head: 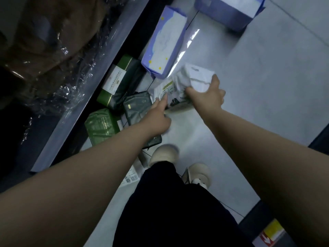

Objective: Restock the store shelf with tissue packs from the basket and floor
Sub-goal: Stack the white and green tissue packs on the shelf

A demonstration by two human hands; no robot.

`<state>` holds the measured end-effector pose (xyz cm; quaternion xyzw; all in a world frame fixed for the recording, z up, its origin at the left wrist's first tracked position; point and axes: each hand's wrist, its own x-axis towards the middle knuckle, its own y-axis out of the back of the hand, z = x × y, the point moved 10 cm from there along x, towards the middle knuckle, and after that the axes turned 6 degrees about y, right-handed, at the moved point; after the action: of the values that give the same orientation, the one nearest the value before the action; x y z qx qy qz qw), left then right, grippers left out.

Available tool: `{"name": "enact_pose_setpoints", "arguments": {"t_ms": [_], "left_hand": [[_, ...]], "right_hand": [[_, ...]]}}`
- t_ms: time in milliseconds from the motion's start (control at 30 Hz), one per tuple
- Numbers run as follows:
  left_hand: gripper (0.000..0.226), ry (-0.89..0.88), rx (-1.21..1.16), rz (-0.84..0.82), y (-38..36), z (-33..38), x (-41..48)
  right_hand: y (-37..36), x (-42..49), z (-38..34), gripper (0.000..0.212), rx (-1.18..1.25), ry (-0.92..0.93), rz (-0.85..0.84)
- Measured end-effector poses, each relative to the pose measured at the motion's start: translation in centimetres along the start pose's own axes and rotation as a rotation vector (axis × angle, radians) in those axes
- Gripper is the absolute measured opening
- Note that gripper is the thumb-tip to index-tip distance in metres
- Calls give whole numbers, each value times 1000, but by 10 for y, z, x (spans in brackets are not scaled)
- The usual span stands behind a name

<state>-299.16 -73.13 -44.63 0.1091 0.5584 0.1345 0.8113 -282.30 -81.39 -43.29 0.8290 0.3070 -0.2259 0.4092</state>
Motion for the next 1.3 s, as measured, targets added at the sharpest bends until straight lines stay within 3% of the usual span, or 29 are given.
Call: {"name": "enact_pose_setpoints", "arguments": {"t_ms": [133,233,333,433,533,633,700,767,800,867,967,1100,1167,1233,1300], "left_hand": [[59,126,-367,195,38,22,-38],[62,314,-538,223,62,29,-73],[53,320,-807,88,74,57,-104],[65,260,-971,-117,86,94,-142],[58,216,-901,-241,101,125,-196],[35,137,-842,-259,117,161,-261],[31,61,-896,-269,126,194,-305],[34,-6,-952,-288,127,231,-346],[37,-36,-966,-306,124,249,-364],[56,-114,-960,-326,126,284,-402],[93,-225,-788,-348,139,328,-455],[85,-283,-368,-414,163,364,-516],[100,-346,-349,-368,188,391,-532],[88,-426,-411,-296,215,425,-547],[68,-488,-451,-325,224,454,-560]], "right_hand": [[55,-34,15,95,358,-278,-91],[84,-67,3,61,576,-354,-232],[111,-104,-24,23,706,-368,-385],[145,-137,-54,17,769,-353,-438],[190,-166,-88,20,794,-307,-406],[243,-194,-130,22,933,-240,-239],[273,-216,-154,54,1073,-213,-84],[279,-248,-187,91,1105,-171,-112],[276,-267,-206,94,1064,-129,-172],[276,-302,-241,79,1035,-72,-221],[309,-333,-275,56,1234,-43,-183],[391,-366,-298,51,1201,102,-207],[427,-384,-309,57,993,247,-306],[450,-397,-320,59,803,354,-445],[467,-401,-323,62,686,366,-537]]}}
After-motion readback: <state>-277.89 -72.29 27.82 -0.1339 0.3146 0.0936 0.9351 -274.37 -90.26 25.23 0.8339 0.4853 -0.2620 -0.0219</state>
